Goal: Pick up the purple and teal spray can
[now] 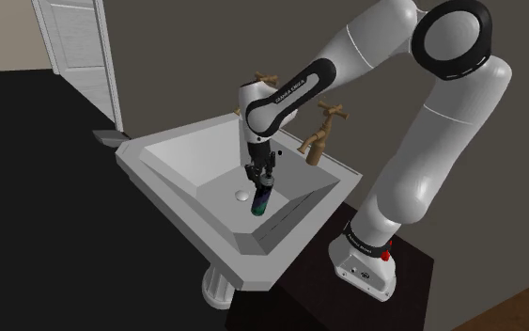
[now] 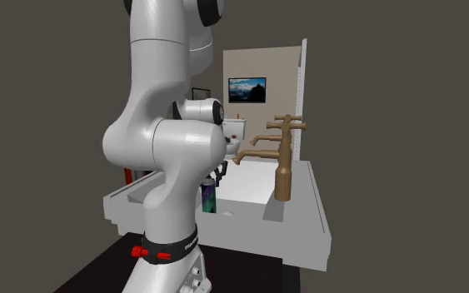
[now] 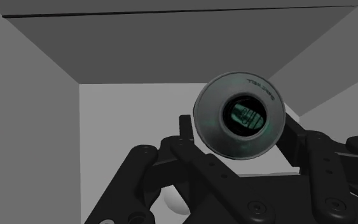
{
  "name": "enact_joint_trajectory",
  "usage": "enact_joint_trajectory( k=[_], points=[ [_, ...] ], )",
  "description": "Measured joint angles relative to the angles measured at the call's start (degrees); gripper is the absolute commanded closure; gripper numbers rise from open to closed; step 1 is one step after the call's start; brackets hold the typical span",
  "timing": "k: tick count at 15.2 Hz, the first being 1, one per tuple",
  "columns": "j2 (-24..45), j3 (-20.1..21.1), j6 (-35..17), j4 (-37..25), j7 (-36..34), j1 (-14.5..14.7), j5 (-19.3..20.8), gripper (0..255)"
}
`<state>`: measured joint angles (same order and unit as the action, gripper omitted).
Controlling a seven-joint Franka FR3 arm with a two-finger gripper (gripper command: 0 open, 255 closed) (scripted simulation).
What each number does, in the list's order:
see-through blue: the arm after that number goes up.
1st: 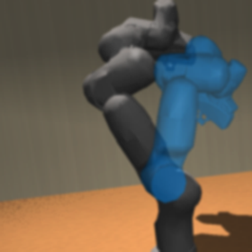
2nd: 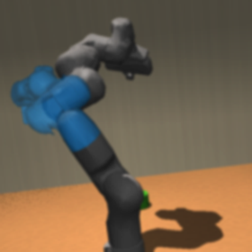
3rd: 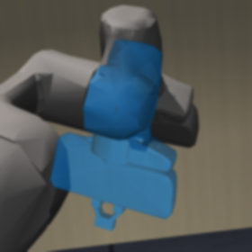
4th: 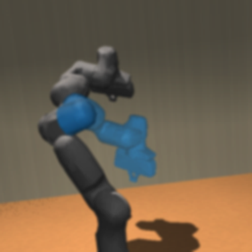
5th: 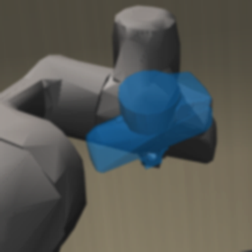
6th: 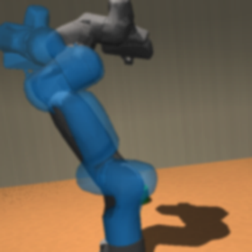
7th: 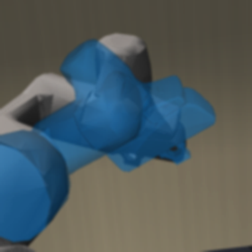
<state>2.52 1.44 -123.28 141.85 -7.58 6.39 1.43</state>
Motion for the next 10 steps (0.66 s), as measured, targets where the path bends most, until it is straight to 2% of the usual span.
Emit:
enact_joint_trajectory(
  k=[10],
  points=[
    [-6.09,0.03,8.01,-1.93,0.3,0.03,-0.29,255]
  ],
)
